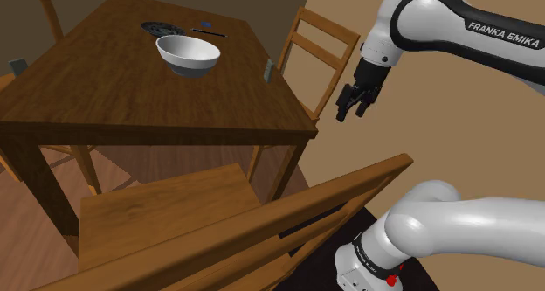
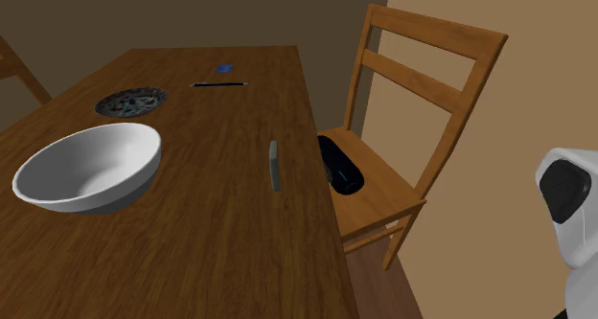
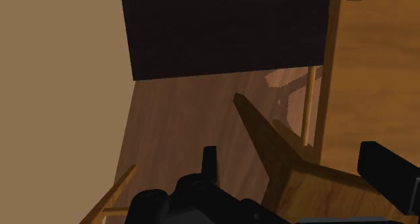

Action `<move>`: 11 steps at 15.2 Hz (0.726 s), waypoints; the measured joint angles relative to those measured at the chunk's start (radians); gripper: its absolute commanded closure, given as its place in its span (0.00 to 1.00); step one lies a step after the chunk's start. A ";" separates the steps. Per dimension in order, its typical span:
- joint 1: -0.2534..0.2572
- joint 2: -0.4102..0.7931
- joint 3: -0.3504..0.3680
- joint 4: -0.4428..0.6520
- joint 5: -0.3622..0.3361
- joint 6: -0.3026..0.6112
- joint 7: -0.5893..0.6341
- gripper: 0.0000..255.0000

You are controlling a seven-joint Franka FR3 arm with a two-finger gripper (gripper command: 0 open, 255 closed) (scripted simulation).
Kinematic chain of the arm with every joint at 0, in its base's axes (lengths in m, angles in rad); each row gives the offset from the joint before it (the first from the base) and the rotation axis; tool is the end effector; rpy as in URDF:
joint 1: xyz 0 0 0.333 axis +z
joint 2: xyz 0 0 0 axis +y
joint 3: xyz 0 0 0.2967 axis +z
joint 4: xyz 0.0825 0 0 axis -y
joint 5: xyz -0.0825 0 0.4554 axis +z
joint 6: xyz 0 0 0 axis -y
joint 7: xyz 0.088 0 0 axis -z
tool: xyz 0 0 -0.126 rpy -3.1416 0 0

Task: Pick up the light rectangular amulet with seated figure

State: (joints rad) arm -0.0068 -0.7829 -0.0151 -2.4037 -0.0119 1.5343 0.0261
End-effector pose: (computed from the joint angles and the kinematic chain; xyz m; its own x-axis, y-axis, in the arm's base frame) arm 0.3848 -0.0104 0.5280 0.9953 -0.0430 -0.0864 -0.0429 -0.9991 0.0035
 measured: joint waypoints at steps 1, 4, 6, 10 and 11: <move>0.000 0.000 0.000 0.000 0.000 0.000 0.000 0.00; 0.012 0.075 -0.030 0.046 -0.017 0.040 -0.068 0.00; 0.024 0.144 -0.055 0.089 -0.028 0.075 -0.131 0.00; 0.053 0.283 -0.095 0.189 -0.033 0.134 -0.255 0.00; 0.059 0.323 -0.106 0.214 -0.033 0.154 -0.289 0.00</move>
State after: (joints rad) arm 0.0525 -0.4597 -0.1212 -2.1894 -0.0445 1.6887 -0.2627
